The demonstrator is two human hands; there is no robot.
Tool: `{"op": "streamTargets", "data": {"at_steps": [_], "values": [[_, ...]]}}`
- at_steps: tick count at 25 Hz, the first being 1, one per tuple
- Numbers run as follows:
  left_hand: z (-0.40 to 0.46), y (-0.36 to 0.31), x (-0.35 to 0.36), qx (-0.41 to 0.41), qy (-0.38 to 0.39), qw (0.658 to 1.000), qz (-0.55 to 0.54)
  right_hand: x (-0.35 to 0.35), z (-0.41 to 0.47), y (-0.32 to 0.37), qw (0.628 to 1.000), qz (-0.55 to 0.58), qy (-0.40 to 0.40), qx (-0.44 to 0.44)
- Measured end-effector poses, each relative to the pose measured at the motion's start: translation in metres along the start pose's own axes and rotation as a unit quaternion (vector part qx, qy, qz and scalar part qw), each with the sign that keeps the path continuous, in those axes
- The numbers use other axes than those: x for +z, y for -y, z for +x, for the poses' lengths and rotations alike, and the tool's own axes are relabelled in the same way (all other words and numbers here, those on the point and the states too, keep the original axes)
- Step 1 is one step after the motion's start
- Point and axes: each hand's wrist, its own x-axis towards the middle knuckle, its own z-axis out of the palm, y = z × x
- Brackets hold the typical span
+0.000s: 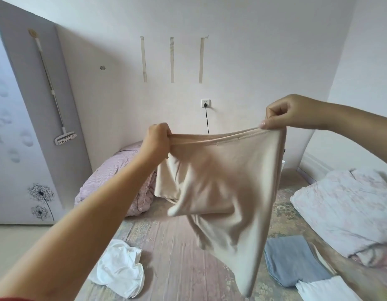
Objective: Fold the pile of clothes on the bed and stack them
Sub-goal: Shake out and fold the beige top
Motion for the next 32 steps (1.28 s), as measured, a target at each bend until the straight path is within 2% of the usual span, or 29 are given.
{"op": "streamTargets", "data": {"at_steps": [3, 6, 8, 9, 11, 13, 14, 16, 18, 20, 21, 23, 25, 27, 29, 31, 32], "values": [[0.02, -0.018, -0.009, -0.064, -0.044, 0.994, -0.074, 0.001, -0.007, -0.003, 1.0, -0.003, 0.006, -0.017], [0.035, -0.034, -0.01, -0.131, -0.013, 0.975, -0.182, 0.003, -0.005, -0.001, 0.999, -0.015, -0.002, -0.046], [0.035, -0.041, -0.013, -0.119, 0.011, 0.976, -0.182, 0.004, -0.002, 0.0, 0.998, -0.011, -0.012, -0.06], [0.034, -0.044, -0.015, -0.092, 0.021, 0.985, -0.144, 0.004, -0.001, 0.0, 0.998, -0.007, -0.015, -0.063], [0.034, -0.039, -0.015, 0.029, 0.022, 0.999, 0.023, 0.005, 0.003, -0.003, 0.997, -0.05, -0.015, -0.057], [0.034, -0.032, -0.015, 0.137, 0.035, 0.969, 0.203, 0.008, 0.008, -0.009, 0.982, -0.181, 0.004, -0.044], [0.033, -0.031, -0.017, 0.152, 0.045, 0.95, 0.267, 0.01, 0.01, -0.011, 0.97, -0.24, 0.019, -0.043], [0.032, -0.031, -0.027, 0.125, 0.061, 0.929, 0.344, 0.012, 0.009, -0.012, 0.959, -0.274, 0.035, -0.057], [0.033, -0.035, -0.036, 0.098, 0.043, 0.951, 0.289, 0.011, 0.006, -0.008, 0.967, -0.244, 0.016, -0.072], [0.035, -0.039, -0.039, 0.012, 0.038, 0.994, 0.1, 0.009, 0.004, -0.005, 0.982, -0.168, -0.028, -0.08], [0.036, -0.041, -0.039, -0.052, 0.044, 0.998, -0.018, 0.009, 0.004, -0.004, 0.988, -0.124, -0.048, -0.082], [0.039, -0.044, -0.038, -0.161, 0.032, 0.973, -0.165, 0.008, 0.005, -0.005, 0.994, -0.054, -0.067, -0.074], [0.04, -0.048, -0.041, -0.212, 0.042, 0.952, -0.217, 0.008, 0.006, -0.007, 0.995, 0.019, -0.078, -0.059], [0.039, -0.052, -0.041, -0.218, 0.069, 0.947, -0.225, 0.008, 0.009, -0.01, 0.989, 0.091, -0.111, -0.039], [0.04, -0.054, -0.038, -0.18, 0.059, 0.954, -0.231, 0.009, 0.014, -0.013, 0.979, 0.134, -0.15, -0.029], [0.039, -0.055, -0.035, -0.103, 0.003, 0.976, -0.194, 0.011, 0.018, -0.014, 0.976, 0.136, -0.167, -0.028], [0.038, -0.055, -0.034, -0.045, -0.031, 0.99, -0.126, 0.011, 0.019, -0.015, 0.98, 0.108, -0.162, -0.033]]}}
